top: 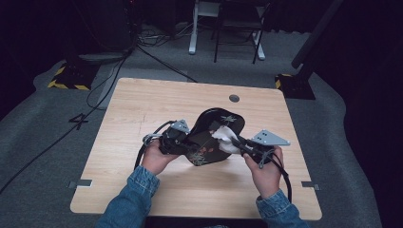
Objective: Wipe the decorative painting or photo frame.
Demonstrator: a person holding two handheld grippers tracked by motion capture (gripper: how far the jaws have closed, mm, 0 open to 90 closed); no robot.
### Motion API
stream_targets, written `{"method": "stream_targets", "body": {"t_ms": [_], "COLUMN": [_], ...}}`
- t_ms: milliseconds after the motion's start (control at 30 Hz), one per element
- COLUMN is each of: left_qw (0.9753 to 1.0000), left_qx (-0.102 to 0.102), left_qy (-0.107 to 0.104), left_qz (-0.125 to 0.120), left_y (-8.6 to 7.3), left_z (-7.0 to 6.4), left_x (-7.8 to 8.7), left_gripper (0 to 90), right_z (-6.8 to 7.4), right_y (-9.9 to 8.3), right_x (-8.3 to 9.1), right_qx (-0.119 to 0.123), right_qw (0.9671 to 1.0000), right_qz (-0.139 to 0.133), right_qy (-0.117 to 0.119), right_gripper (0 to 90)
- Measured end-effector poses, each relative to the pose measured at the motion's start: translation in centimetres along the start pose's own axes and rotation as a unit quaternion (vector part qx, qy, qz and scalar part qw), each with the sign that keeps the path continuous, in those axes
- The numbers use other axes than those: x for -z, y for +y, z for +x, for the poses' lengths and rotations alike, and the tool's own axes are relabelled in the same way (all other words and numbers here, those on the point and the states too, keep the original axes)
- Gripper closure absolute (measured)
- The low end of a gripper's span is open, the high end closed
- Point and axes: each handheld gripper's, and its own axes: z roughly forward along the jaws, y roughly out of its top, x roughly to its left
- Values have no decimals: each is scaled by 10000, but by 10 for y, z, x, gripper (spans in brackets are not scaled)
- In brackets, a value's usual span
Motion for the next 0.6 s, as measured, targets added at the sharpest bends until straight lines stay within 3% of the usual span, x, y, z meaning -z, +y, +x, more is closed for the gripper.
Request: {"method": "stream_targets", "body": {"t_ms": [267,367,467,600], "left_qw": [10000,10000,10000,10000], "left_qx": [-43,-57,-68,-57], "left_qy": [-30,-27,-30,-49], "left_qz": [17,22,27,29], "left_y": [0,0,0,0], "left_z": [0,0,0,-1], "left_x": [-1,-1,-1,-1], "left_gripper": [746,750,755,761], "right_z": [-26,-29,-25,-10], "right_y": [-3,-3,-4,-5], "right_x": [13,15,12,-1], "right_qx": [-253,-304,-244,-74], "right_qw": [9991,9987,9991,9999], "right_qz": [-118,-124,-87,55], "right_qy": [-327,-386,-325,-116], "right_gripper": [802,802,802,801]}}
